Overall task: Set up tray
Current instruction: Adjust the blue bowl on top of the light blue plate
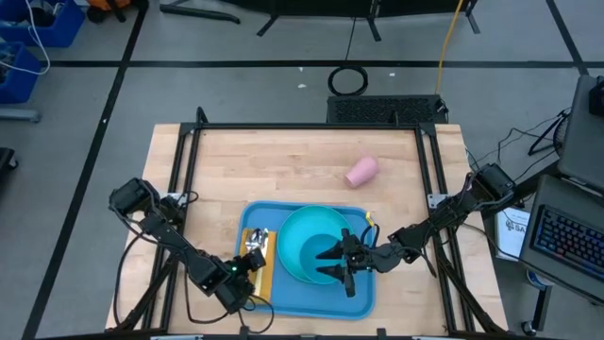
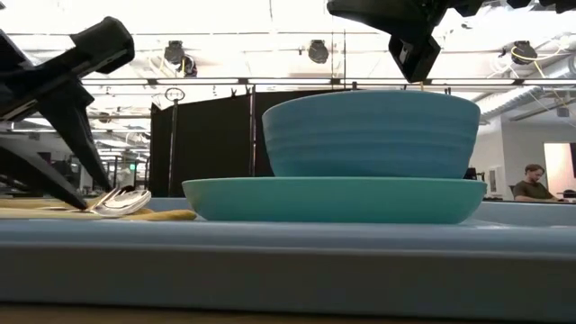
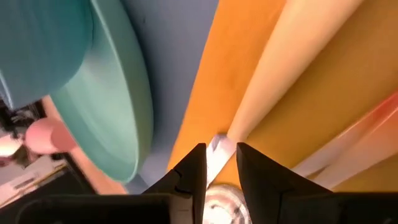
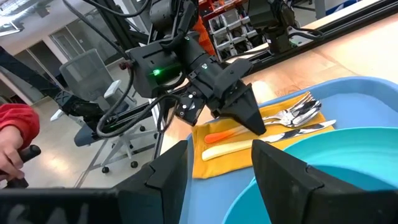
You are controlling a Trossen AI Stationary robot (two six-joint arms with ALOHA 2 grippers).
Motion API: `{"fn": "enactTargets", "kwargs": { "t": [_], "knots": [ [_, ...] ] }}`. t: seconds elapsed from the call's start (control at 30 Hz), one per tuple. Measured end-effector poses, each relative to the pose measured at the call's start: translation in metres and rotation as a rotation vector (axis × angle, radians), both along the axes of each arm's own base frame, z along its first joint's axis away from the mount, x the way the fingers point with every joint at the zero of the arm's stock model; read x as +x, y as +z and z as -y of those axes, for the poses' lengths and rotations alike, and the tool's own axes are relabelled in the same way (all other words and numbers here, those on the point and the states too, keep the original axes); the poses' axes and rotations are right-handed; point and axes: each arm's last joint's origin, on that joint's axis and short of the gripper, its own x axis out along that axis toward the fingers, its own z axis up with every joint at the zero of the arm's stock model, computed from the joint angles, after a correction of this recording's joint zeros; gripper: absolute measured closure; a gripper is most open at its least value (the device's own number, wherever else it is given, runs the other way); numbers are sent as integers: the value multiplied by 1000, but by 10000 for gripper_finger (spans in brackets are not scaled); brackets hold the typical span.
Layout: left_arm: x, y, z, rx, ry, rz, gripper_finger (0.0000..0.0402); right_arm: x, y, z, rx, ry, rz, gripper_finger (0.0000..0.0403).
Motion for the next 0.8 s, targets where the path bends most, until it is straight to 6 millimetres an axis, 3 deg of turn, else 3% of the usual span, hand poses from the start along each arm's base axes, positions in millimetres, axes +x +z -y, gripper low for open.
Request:
{"fn": "enactTargets", "kwargs": {
  "t": [0.27, 0.4, 0.57, 0.7, 0.8],
  "knots": [
    [-2, 1, -3, 77, 22, 37, 309, 0, 1, 0, -27, 10, 10, 236],
    [-2, 12, -1, 39, 139, 203, 309, 0, 0, -1, -67, 38, 2, 236],
    [-4, 46, 2, -208, 375, 475, 309, -2, -2, -4, -171, 92, -2, 236],
    [-13, 82, 4, -554, 579, 679, 309, -3, 4, -11, -288, 61, 29, 236],
    [-24, 106, 5, -795, 658, 725, 309, -6, 7, -19, -367, 74, 36, 236]
  ]
}}
